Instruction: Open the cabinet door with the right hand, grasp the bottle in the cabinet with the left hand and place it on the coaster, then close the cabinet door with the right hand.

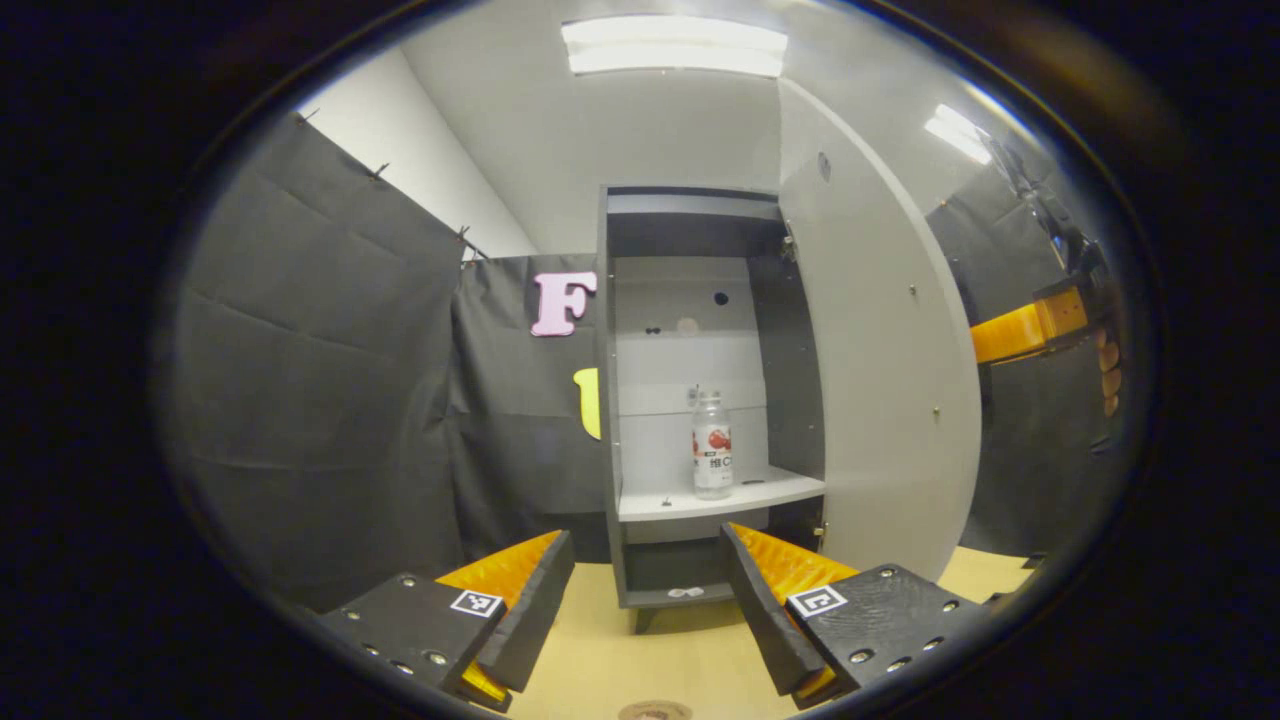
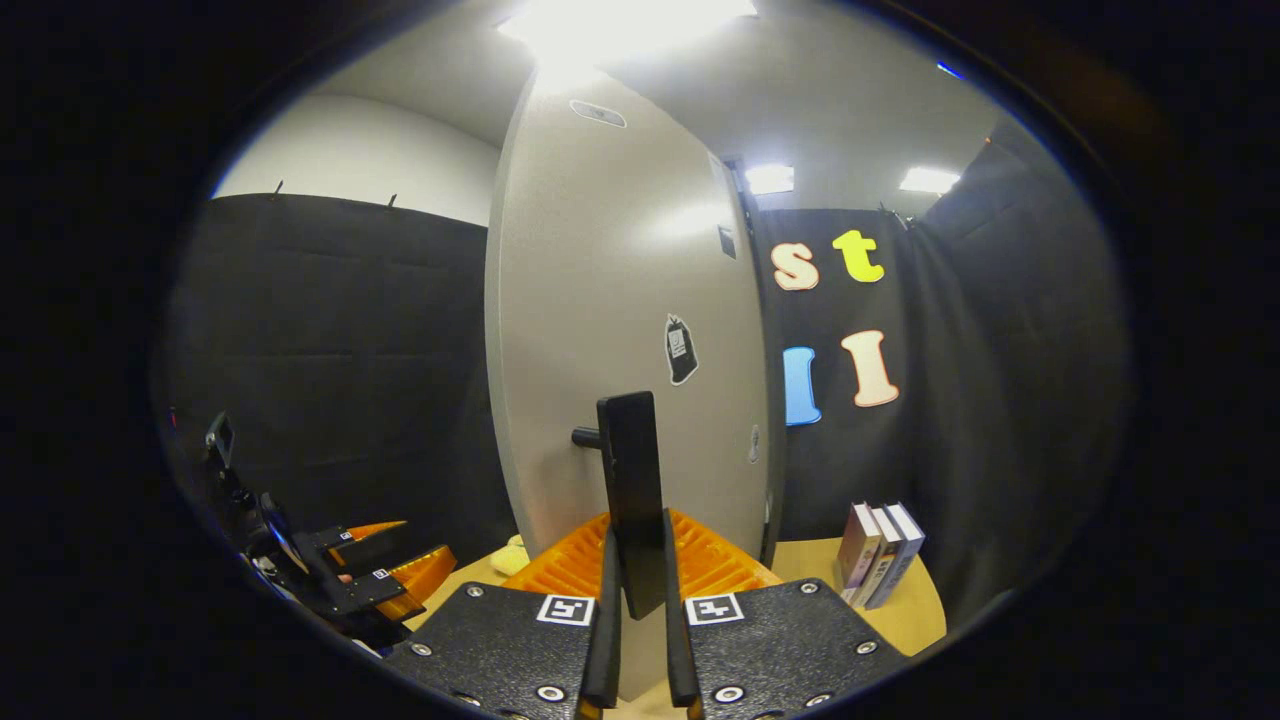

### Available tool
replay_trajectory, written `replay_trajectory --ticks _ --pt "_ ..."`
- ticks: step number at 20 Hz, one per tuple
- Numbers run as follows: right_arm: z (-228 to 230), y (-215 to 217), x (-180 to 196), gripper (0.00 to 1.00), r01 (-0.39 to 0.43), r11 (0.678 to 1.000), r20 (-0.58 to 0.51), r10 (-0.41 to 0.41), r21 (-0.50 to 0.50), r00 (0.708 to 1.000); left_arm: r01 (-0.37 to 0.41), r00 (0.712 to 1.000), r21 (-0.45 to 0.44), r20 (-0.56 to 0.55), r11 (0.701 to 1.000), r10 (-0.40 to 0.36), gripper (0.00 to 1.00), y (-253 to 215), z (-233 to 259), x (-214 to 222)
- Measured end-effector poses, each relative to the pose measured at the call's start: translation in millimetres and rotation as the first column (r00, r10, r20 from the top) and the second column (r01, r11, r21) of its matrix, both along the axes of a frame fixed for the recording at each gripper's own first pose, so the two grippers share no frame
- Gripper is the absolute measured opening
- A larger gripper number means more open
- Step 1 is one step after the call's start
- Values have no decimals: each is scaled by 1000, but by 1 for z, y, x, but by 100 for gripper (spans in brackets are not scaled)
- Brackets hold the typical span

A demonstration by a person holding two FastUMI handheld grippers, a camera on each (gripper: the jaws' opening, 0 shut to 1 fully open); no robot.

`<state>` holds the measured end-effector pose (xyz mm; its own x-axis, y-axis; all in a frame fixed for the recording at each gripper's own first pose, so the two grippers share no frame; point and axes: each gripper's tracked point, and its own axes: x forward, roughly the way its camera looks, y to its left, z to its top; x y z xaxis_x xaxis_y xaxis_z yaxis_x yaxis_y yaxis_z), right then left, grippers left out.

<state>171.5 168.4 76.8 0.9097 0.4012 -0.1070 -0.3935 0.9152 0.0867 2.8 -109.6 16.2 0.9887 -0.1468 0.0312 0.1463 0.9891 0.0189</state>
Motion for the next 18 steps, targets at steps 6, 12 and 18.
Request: replay_trajectory --ticks 6,12,18 --pt "1 -66 3 9 112 994 10 -112 11 994 39 999 2 5 999 -39 92 -40 1 -3" --pt "-2 -101 -6 8 118 992 -1 -118 46 993 44 999 3 -2 999 -44 87 -67 4 -10" --pt "1 -124 -23 6 94 993 36 -97 64 995 36 999 -16 -22 999 -36 92 -86 9 -7"
